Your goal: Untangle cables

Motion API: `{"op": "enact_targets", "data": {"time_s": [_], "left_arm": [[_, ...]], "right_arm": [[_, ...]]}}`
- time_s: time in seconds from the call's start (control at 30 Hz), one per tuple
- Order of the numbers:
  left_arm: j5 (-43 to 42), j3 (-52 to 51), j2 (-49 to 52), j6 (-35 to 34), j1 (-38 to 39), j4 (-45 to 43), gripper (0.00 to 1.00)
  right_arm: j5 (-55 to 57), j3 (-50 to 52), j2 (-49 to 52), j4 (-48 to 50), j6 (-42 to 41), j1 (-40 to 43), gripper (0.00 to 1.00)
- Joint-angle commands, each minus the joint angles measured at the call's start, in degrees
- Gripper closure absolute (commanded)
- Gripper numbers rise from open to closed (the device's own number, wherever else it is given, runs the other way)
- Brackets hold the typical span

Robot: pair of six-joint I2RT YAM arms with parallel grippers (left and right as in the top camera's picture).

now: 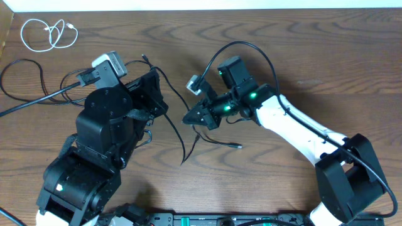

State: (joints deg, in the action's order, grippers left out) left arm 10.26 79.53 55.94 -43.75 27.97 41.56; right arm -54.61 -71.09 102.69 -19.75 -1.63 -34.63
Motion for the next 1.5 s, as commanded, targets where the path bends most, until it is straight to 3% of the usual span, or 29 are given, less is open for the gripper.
{"op": "enact_targets", "data": {"time_s": [0.0,0.13,0.8,1.1,1.47], "left_arm": [[5.7,0.3,-0.3,-0.5,-0.1,0.5,0.93],[8.9,0.3,-0.3,-0.5,-0.1,1.1,0.93],[8.9,0.3,0.9,-0.5,-8.0,1.9,0.93],[8.9,0.3,1.1,-0.5,-10.0,1.9,0.93],[8.9,0.3,1.1,-1.4,-12.5,4.0,0.93]], "right_arm": [[-0.2,-0.4,-0.8,0.7,-3.2,0.2,0.99],[-0.5,-0.4,-0.8,0.7,-6.3,0.0,0.99],[-8.7,-0.5,-4.4,0.2,-10.7,-8.9,0.99],[15.6,-0.5,-8.5,-8.7,-9.9,-9.9,0.99],[18.3,-0.5,-8.5,-10.8,-9.0,-10.3,0.96]]}}
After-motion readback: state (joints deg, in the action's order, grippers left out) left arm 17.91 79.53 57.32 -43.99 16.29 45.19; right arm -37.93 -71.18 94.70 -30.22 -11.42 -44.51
